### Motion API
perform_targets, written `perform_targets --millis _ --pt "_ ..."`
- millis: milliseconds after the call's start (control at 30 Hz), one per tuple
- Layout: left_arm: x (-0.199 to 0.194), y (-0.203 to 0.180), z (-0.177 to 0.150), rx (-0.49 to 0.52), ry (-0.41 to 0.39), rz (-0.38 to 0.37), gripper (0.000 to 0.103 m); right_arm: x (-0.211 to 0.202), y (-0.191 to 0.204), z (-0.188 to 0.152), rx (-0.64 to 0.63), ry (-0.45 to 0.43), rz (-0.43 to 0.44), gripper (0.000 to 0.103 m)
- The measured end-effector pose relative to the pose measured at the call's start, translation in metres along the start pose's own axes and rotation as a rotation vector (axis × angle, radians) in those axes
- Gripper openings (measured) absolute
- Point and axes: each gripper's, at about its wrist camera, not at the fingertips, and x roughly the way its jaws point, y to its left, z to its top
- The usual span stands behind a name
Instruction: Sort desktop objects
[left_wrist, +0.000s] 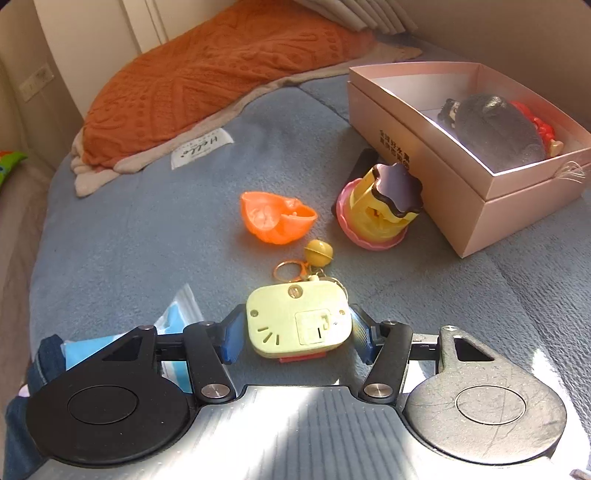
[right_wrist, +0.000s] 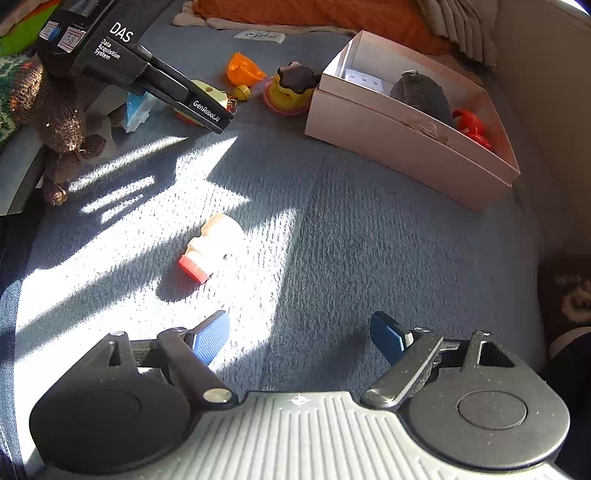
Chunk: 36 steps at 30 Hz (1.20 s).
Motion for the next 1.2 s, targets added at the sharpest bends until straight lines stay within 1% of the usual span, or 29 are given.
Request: perform_targets --millis 33,167,200,300,333,367,400,433,533,567,600,667,700,733,767,800,833,867,900,933,1000,1033,1067,1133,1167,1200 --pt "-0.005 -0.001 -0.003 0.005 -0.002 -0.022 0.062 0.0 0.0 0.0 -0.002 0.0 0.0 0.084" --pt "-0.037 -0.003 -0.021 0.038 -0.006 -0.17 0.062 -0.002 0.002 0.0 -0.004 -0.008 0.011 0.084" --pt "-0.048 -0.004 -0.029 0.049 0.002 -0.22 0.062 -0.003 0.002 0.0 -0.005 -0.01 0.014 0.084" --pt "-0.068 -0.006 -0.049 0.058 0.05 -0.303 0.063 -0.002 0.006 0.0 -0.012 -0.008 0.029 0.084" --pt "-0.071 -0.005 -0.053 0.054 0.06 -0.313 0.063 -0.002 0.008 0.0 -0.019 -0.007 0.031 0.084" --pt "-0.076 -0.004 -0.059 0.047 0.068 -0.319 0.063 -0.002 0.01 -0.001 -0.026 -0.008 0.032 0.084" --pt "-0.08 -0.002 -0.064 0.037 0.076 -0.317 0.067 -0.003 0.012 -0.001 -0.034 -0.008 0.035 0.084" --pt "-0.082 0.0 -0.066 0.028 0.076 -0.311 0.073 -0.004 0.016 -0.001 -0.044 -0.011 0.039 0.084" --pt "-0.088 0.013 -0.065 -0.025 0.059 -0.272 0.081 -0.006 0.026 -0.001 -0.078 -0.024 0.042 0.084" --pt "-0.09 0.018 -0.062 -0.045 0.048 -0.254 0.084 -0.007 0.029 0.001 -0.094 -0.031 0.044 0.084" --pt "-0.093 0.025 -0.059 -0.068 0.029 -0.222 0.089 -0.009 0.033 0.002 -0.108 -0.041 0.048 0.084" --pt "-0.095 0.042 -0.052 -0.113 -0.007 -0.15 0.095 -0.012 0.037 0.007 -0.114 -0.058 0.06 0.084" --pt "-0.092 0.051 -0.049 -0.15 -0.014 -0.109 0.097 -0.013 0.039 0.01 -0.113 -0.061 0.064 0.084" --pt "-0.088 0.06 -0.046 -0.192 -0.007 -0.073 0.097 -0.013 0.04 0.013 -0.112 -0.064 0.069 0.084" --pt "-0.081 0.072 -0.042 -0.255 0.011 -0.035 0.097 -0.013 0.041 0.015 -0.112 -0.066 0.071 0.084" --pt "-0.071 0.088 -0.037 -0.34 0.035 -0.003 0.097 -0.013 0.043 0.016 -0.112 -0.066 0.072 0.084" --pt "-0.064 0.099 -0.034 -0.408 0.057 0.015 0.097 -0.014 0.044 0.016 -0.112 -0.067 0.07 0.084" --pt "-0.055 0.111 -0.032 -0.484 0.075 0.014 0.098 -0.015 0.044 0.016 -0.112 -0.066 0.072 0.084" --pt "-0.047 0.121 -0.03 -0.545 0.089 0.009 0.1 -0.017 0.044 0.015 -0.112 -0.067 0.077 0.084" --pt "-0.037 0.129 -0.029 -0.594 0.109 0.014 0.1 -0.02 0.044 0.013 -0.112 -0.067 0.082 0.084" --pt "-0.02 0.139 -0.028 -0.659 0.153 0.012 0.101 -0.023 0.04 0.009 -0.103 -0.065 0.089 0.084" --pt "-0.012 0.142 -0.027 -0.688 0.163 -0.006 0.102 -0.024 0.038 0.007 -0.093 -0.062 0.09 0.084" --pt "-0.008 0.142 -0.026 -0.697 0.162 -0.024 0.102 -0.024 0.035 0.006 -0.082 -0.058 0.089 0.084" --pt "-0.003 0.133 -0.018 -0.671 0.139 -0.1 0.102 -0.019 0.031 0.005 -0.061 -0.047 0.08 0.084" --pt "-0.001 0.124 -0.013 -0.637 0.116 -0.163 0.102 -0.017 0.029 0.005 -0.055 -0.042 0.074 0.084" --pt "0.0 0.111 -0.006 -0.591 0.081 -0.245 0.102 -0.015 0.028 0.006 -0.051 -0.04 0.069 0.084"
